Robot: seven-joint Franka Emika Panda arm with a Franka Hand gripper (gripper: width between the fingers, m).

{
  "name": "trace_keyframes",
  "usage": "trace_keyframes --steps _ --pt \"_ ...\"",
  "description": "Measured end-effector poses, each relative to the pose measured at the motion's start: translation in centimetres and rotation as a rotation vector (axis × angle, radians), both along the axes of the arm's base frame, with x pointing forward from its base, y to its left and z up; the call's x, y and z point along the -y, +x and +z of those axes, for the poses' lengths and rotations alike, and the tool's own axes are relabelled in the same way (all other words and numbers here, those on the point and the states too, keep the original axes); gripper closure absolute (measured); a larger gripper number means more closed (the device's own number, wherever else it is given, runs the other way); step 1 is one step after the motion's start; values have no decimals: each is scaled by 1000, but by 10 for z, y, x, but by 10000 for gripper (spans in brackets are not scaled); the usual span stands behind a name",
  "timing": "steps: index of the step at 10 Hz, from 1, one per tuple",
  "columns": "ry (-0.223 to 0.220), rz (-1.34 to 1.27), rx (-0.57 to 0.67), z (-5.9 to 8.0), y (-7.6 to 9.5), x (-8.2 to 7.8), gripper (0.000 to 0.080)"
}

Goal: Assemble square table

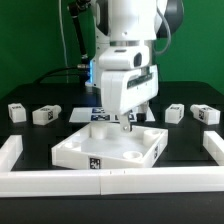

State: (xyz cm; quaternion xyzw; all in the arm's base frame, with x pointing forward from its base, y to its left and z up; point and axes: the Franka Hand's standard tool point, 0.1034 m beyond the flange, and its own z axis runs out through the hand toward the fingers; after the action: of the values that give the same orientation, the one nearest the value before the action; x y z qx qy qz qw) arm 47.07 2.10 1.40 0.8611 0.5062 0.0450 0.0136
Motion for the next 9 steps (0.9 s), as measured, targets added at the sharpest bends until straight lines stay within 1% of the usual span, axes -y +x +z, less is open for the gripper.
trace_keyframes --steps 1,2,3,4,6,7,9 --pt "4 -1 4 -4 2 -3 150" --pt "3 -1 4 -3 2 -2 150" --pt "3 -2 2 -4 1 -2 278" --pt "3 -2 2 -4 1 -2 278" --pt "3 -2 2 -4 1 -2 553" --pt "3 -2 1 -4 1 -2 724" --pt "4 -3 2 -5 1 -3 739"
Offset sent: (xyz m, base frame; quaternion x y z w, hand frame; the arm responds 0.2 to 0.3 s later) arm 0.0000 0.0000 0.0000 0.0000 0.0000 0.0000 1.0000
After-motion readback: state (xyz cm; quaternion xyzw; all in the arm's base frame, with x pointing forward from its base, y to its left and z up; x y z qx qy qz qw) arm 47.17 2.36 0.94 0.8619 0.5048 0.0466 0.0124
